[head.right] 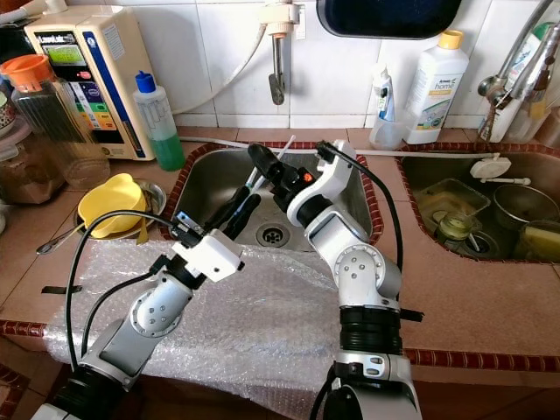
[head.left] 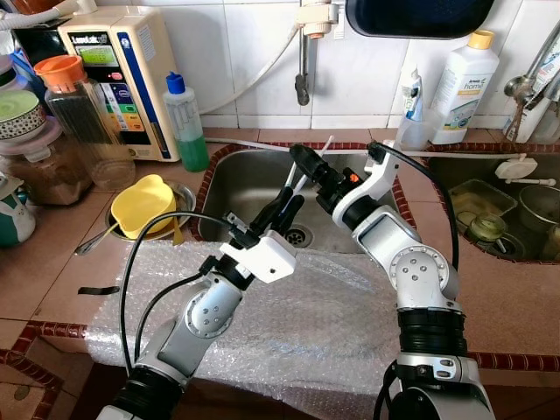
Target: Kitchen organization
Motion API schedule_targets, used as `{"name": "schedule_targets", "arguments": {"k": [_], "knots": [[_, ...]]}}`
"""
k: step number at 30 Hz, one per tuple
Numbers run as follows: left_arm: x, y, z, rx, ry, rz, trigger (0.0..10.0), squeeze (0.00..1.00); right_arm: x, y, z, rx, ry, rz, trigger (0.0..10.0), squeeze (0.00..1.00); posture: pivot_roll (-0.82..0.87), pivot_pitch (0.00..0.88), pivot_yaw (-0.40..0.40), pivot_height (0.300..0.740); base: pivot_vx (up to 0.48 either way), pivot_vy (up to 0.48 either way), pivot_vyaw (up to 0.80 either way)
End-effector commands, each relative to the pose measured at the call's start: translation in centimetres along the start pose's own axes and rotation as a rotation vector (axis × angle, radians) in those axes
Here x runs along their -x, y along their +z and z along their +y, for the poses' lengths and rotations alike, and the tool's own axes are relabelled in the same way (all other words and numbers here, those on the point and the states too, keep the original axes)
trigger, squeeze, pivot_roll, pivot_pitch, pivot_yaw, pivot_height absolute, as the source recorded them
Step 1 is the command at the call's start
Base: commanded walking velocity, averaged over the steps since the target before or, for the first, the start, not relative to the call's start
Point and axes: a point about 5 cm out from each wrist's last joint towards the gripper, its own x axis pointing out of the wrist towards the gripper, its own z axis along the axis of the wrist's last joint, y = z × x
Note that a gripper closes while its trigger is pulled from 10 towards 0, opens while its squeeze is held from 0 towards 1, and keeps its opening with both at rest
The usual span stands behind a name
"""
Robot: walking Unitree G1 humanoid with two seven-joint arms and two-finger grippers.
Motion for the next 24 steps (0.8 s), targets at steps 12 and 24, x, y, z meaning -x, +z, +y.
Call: {"name": "schedule_targets", "arguments": {"k": [12, 24], "knots": [[-0.21, -0.19, 0.61, -0.031, -0.022, -0.015, 10.0, 0.0, -0.02, 0.43, -0.9, 0.011, -0.041, 0.011, 0.0, 0.0, 0.02, 0.0, 0.044, 0.74, 0.0, 0.0, 0.0], [-0.04, -0.12, 0.36, -0.03, -0.03, -0.019, 10.0, 0.0, 0.05, -0.04, -1.07, -0.003, -0.048, 0.019, 0.0, 0.0, 0.03, 0.0, 0.046, 0.74, 0.0, 0.0, 0.0]]}}
